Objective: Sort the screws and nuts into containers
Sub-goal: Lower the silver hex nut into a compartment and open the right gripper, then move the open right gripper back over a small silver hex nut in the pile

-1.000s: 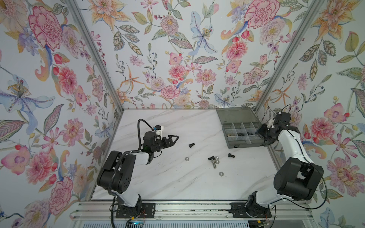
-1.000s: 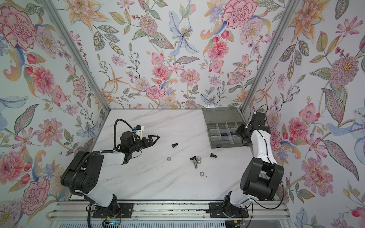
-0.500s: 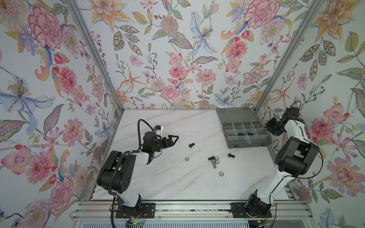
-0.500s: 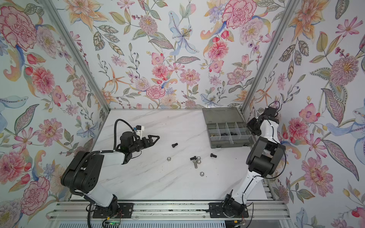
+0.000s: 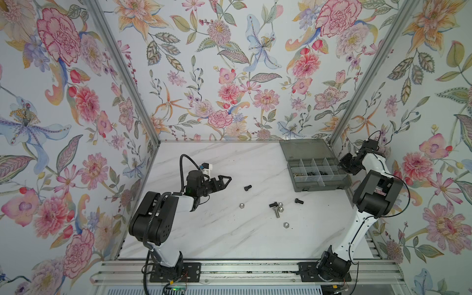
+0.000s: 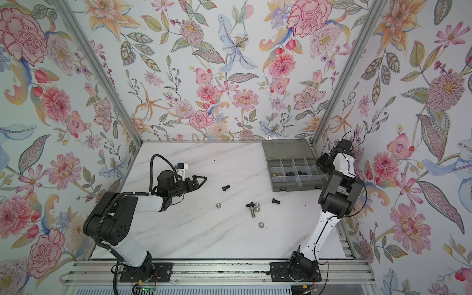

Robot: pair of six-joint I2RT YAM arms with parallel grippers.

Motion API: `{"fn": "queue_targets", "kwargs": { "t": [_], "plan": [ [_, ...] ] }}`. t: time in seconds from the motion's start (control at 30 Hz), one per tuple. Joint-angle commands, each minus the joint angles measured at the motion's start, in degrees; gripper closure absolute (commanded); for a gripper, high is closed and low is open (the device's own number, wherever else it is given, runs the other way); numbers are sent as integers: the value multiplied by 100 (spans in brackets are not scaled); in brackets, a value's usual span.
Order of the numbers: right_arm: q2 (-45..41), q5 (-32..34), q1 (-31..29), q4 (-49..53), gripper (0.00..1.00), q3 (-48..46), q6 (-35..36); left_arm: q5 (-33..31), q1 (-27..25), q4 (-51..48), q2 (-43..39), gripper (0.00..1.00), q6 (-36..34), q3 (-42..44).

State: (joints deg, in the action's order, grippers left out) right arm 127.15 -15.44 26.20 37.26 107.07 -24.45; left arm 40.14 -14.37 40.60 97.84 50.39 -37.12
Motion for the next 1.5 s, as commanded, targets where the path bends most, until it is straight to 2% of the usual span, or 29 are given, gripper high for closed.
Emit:
{"fn": "queue_targets", "kwargs": {
  "t": [0.0,0.3,0.43,0.57,0.67,0.9,1.2,1.47],
  "plan": [
    [155,125,-33,27,100,157,-44,81,-58,149,76,1,-54,-128],
    [334,108,-106,33,92,227,-34,90,-60,88,145,1,-89,-209],
    [305,101,-114,37,77,218,-43,99,-64,80,145,1,-93,-203],
    [240,58,-123,37,75,201,-24,96,-60,90,145,1,-91,-192],
    [152,88,-115,36,69,196,-20,105,-63,102,146,1,-99,-192],
    [-141,7,-115,93,67,157,35,113,-66,175,167,1,-60,-160],
    [-1253,-61,-244,318,65,-510,204,97,-63,204,139,1,-55,-138],
    [-2812,20,-617,599,63,-1974,397,125,-66,287,160,1,-23,-88]
  ]
}}
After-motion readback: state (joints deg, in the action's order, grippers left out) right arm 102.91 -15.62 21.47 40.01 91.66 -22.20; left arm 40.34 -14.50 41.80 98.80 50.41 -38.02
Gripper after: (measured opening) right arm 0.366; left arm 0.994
